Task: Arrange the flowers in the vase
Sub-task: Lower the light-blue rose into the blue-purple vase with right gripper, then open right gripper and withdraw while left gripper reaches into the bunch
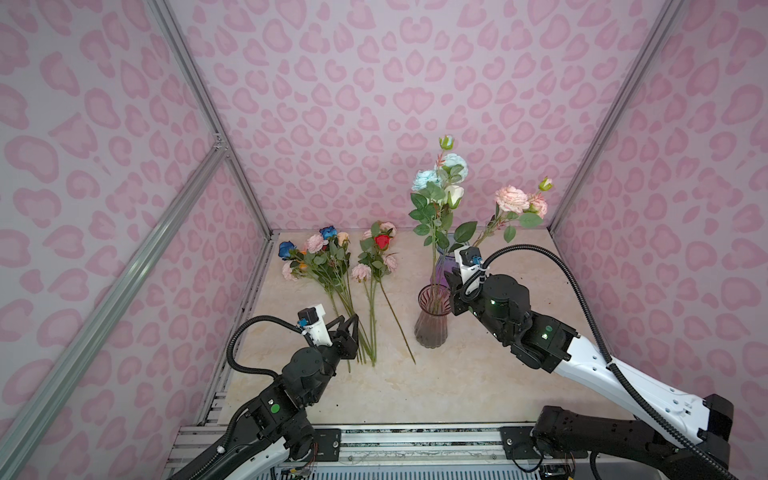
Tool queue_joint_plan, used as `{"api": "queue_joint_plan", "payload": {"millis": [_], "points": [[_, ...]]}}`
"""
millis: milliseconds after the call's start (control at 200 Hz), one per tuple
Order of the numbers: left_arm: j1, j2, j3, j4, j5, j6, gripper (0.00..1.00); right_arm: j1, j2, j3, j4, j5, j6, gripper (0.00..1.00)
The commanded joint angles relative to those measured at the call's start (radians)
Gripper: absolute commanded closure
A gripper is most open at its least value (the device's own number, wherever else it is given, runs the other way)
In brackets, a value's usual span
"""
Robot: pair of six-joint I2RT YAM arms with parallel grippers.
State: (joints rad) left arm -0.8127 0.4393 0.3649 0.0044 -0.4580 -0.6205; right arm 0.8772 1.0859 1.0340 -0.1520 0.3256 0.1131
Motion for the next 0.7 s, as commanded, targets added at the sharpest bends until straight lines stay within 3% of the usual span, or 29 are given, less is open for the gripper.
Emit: {"api": "queue_joint_plan", "payload": {"millis": [0, 695], "points": [[0.001, 0.019, 0.017, 0.031, 0.004, -0.005, 0.52, 0.002, -0.024, -0.016, 0.003, -0.006, 0.015, 0.77], [0.0, 0.195, 0.073, 0.014, -0.074, 0.027, 0.53, 0.009, -0.219, -0.204, 0.081, -0.003, 0.071, 0.57]]}}
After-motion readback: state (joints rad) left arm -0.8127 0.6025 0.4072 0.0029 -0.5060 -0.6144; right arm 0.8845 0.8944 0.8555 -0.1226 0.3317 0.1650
